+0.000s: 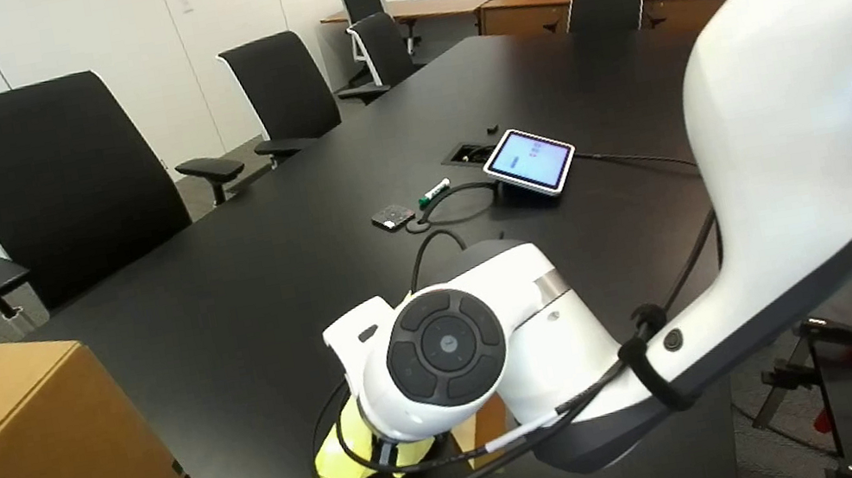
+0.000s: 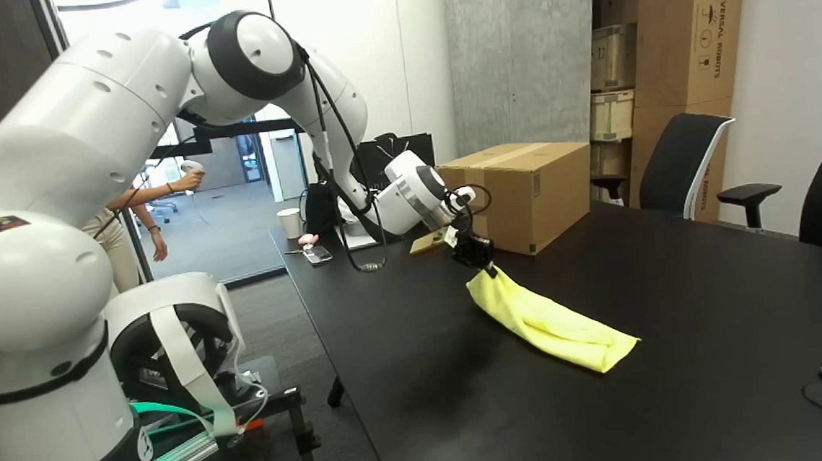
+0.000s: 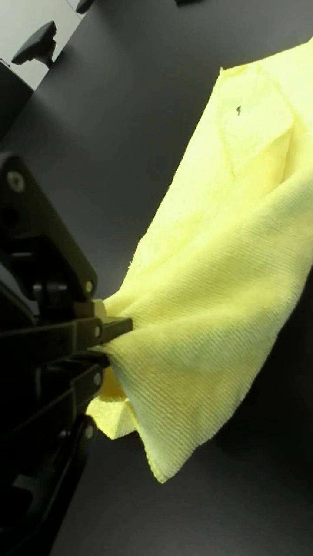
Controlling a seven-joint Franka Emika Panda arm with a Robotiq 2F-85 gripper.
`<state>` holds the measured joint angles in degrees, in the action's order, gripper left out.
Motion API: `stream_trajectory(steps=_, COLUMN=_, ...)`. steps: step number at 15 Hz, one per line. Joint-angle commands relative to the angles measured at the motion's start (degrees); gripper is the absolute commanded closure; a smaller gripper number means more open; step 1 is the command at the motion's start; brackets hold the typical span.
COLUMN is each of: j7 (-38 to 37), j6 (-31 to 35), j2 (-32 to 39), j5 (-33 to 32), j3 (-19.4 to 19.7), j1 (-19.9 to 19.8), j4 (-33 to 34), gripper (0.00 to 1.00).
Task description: Fold the yellow towel in half
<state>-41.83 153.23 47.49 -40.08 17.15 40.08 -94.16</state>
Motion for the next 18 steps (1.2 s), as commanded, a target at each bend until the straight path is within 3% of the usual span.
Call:
stream_trajectory(steps=1, j7=0.34, j6=0.02, j2=6.15, j5=0.06, j3=-1.36, j1=-1.82, j4=9.34, gripper=0.94)
stream_trajectory(steps=10, j7=-0.94, j6=0.88, j2=11.96, j5=0.46, j3=-0.87, j1=-2.29, j4=21.47, gripper=0.93)
stream_trajectory(steps=18, j7=11.90, j6=-4.72, j2=19.28, j5=9.81, j3=-7.52, j1=-10.26, j4=35.01, gripper=0.92)
